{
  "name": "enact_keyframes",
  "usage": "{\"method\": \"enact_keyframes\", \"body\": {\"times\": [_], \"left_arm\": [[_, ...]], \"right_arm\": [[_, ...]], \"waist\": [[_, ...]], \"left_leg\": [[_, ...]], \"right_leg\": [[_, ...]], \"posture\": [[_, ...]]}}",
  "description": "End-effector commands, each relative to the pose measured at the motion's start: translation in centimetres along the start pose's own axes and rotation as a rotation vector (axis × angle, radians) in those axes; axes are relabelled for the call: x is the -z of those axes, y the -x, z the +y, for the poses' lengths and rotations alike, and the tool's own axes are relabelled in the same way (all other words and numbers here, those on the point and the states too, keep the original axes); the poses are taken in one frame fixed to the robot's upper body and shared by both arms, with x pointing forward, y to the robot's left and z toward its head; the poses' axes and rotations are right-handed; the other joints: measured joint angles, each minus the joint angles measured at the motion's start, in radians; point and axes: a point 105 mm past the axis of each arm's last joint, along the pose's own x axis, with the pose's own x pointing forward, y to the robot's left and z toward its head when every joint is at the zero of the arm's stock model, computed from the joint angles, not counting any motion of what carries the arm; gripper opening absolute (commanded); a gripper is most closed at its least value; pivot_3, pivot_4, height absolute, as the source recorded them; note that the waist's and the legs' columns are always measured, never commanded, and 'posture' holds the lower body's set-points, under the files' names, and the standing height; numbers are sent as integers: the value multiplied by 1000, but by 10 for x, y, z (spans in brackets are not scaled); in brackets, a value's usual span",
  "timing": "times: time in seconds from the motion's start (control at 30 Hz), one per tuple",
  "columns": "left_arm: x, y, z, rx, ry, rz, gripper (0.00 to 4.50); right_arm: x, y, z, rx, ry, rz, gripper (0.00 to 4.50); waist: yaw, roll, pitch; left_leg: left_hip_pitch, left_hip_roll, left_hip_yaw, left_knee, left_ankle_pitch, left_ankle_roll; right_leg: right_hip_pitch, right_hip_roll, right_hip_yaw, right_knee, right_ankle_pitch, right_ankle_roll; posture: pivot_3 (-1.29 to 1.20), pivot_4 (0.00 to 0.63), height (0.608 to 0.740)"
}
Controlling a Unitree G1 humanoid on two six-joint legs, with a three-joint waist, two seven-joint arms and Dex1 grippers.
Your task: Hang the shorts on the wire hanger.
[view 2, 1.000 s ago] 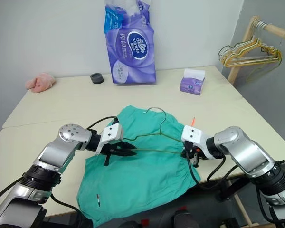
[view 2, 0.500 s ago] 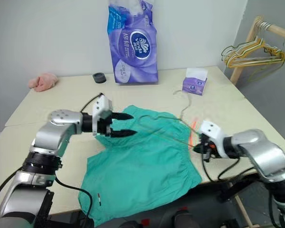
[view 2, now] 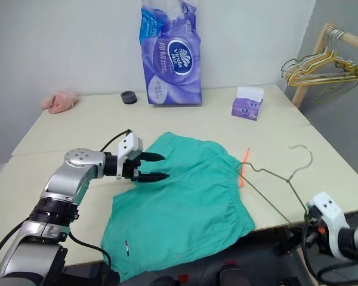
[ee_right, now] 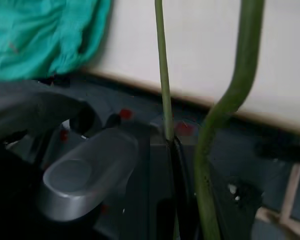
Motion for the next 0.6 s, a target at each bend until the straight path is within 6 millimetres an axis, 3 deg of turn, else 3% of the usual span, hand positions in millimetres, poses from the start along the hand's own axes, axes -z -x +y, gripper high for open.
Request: {"method": "enact_keyframes", "body": {"times": [0.03, 0.3, 0.6], "left_arm": [[-11, -9, -16, 79, -33, -31, 3686], [-6, -18, -30, 122, -21, -33, 3686], [-4, -20, -30, 113, -29, -25, 3686]], "right_arm": [[2, 6, 13, -35, -3, -16, 0], [21, 5, 27, -96, -67, 22, 0], [12, 3, 45, -246, -60, 11, 0]], "waist": [[-2, 0, 0], [-2, 0, 0], [-2, 0, 0]], "left_leg": [[0, 0, 1, 0, 0, 0], [0, 0, 1, 0, 0, 0], [0, 0, 1, 0, 0, 0]], "right_leg": [[0, 0, 0, 0, 0, 0], [0, 1, 0, -1, 0, 0], [0, 1, 0, -1, 0, 0]], "posture": [[-182, 66, 740], [-188, 67, 740], [-177, 60, 740]]}}
